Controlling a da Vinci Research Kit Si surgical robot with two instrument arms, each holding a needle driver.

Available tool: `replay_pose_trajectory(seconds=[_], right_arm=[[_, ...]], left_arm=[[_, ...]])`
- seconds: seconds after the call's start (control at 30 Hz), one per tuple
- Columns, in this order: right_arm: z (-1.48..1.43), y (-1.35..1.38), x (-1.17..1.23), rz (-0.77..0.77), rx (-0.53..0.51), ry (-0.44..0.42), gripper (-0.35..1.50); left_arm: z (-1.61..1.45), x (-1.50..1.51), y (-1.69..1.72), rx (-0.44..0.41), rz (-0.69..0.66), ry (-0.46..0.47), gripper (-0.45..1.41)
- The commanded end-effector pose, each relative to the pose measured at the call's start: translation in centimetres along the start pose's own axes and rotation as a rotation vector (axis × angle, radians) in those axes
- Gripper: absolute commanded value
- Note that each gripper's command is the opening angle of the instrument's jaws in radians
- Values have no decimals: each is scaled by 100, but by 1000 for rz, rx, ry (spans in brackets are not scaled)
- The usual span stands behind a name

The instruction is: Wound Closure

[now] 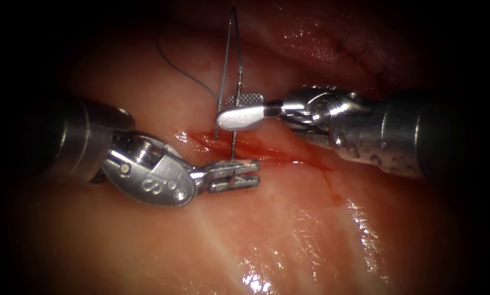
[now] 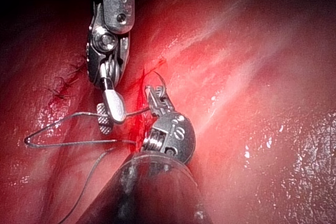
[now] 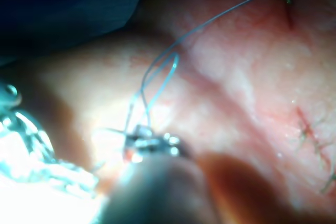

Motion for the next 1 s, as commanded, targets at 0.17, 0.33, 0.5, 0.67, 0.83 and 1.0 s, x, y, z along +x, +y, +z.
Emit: replay_pose_trajectory(seconds=[0.17, 0.33, 0.5, 0.67, 0.83, 1.0], right_arm=[[8, 6, -6, 58, 14, 1, 73], [7, 6, -6, 57, 21, 3, -35], [1, 10, -2, 58, 18, 7, -35], [-10, 20, 4, 58, 15, 39, -35], [-13, 22, 4, 58, 25, 53, -35], [-14, 22, 4, 51, 29, 57, -35]], left_arm=[[6, -2, 8, 0, -3, 0, -45], [5, -1, 6, -1, -4, 0, -45], [5, 0, 6, -1, -5, 1, -45], [5, 4, 8, -37, -2, 14, -45], [-1, 13, 1, -136, -348, 25, 86], [-12, 9, -21, -184, -567, 51, 101]])
